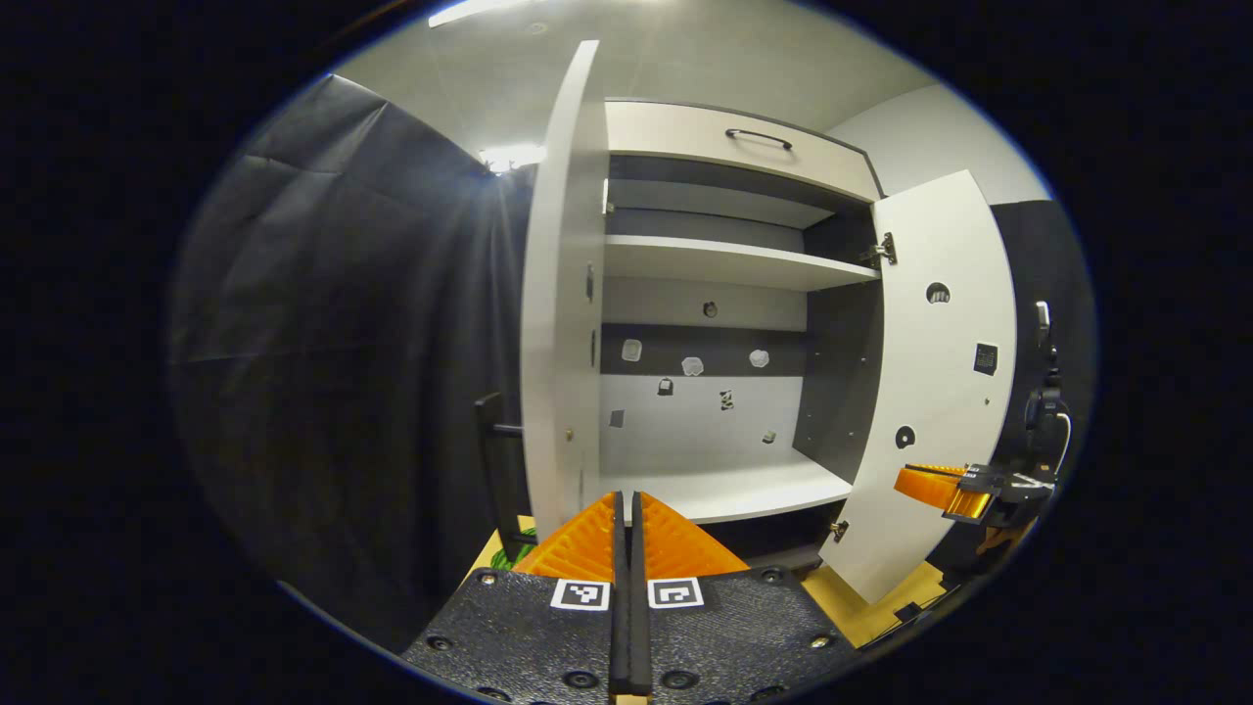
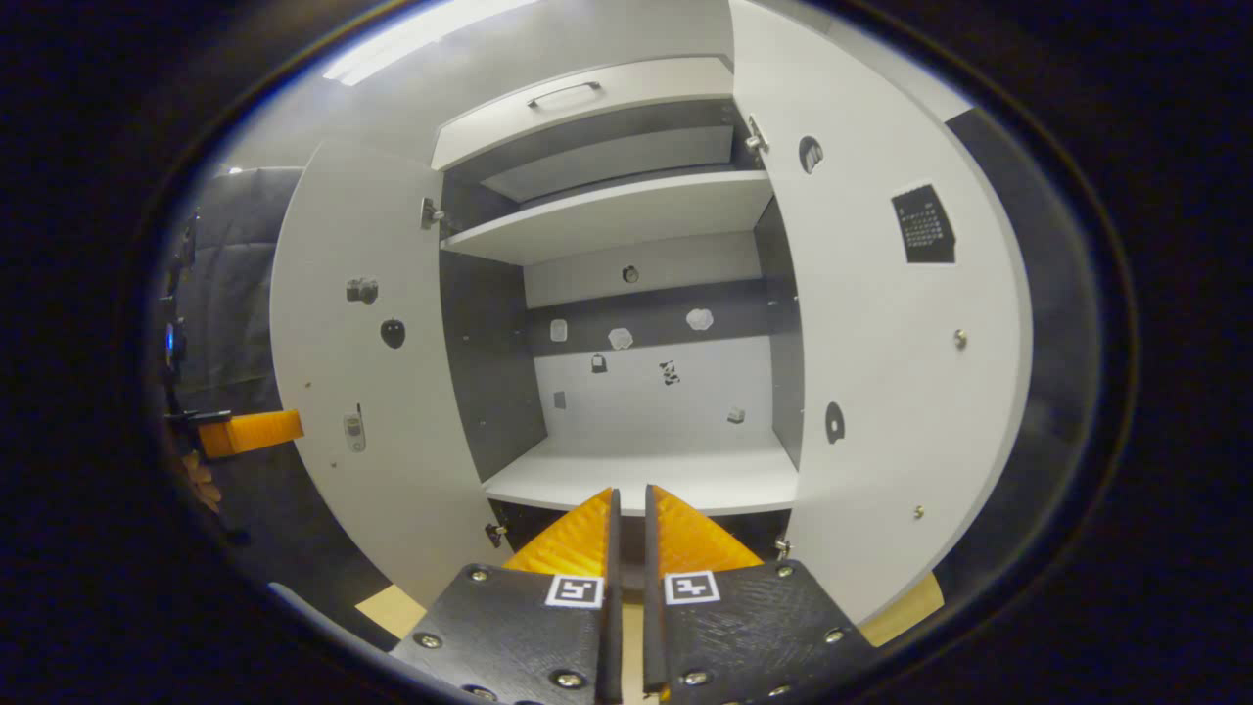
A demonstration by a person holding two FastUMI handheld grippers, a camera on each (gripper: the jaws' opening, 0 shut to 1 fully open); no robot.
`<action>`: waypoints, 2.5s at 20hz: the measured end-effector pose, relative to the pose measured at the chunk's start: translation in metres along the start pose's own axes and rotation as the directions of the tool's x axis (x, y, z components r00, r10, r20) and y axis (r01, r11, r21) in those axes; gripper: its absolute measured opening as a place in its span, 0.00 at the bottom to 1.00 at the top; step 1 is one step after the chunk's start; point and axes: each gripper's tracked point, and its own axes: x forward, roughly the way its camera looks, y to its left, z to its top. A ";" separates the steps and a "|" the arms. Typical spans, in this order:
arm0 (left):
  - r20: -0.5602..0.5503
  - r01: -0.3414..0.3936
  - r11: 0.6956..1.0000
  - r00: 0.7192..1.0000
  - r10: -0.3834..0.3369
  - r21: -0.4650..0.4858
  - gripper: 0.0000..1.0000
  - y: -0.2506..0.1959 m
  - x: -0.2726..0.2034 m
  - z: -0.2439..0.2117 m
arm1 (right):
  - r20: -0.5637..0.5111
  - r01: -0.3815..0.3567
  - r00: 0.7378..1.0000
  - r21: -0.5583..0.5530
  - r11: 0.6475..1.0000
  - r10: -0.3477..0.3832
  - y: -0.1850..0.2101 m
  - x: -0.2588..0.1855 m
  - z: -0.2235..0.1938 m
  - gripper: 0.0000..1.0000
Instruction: Open the right door of the double-door shoe cabinet with the right hand, and open the left door with the left hand.
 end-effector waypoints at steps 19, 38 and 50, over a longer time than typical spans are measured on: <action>0.018 0.177 0.984 0.984 -0.176 -0.005 0.00 -0.067 0.062 0.010 | 0.123 0.156 0.980 0.030 0.987 -0.159 -0.014 -0.020 0.055 0.08; 0.088 0.155 0.988 0.984 -0.155 0.004 0.00 -0.104 0.101 0.050 | 0.166 0.172 0.971 0.005 0.985 -0.171 0.027 0.022 0.096 0.08; 0.084 0.129 0.991 0.988 -0.126 -0.028 0.01 -0.094 0.104 0.045 | 0.183 0.184 0.966 0.002 0.983 -0.181 0.033 0.029 0.100 0.96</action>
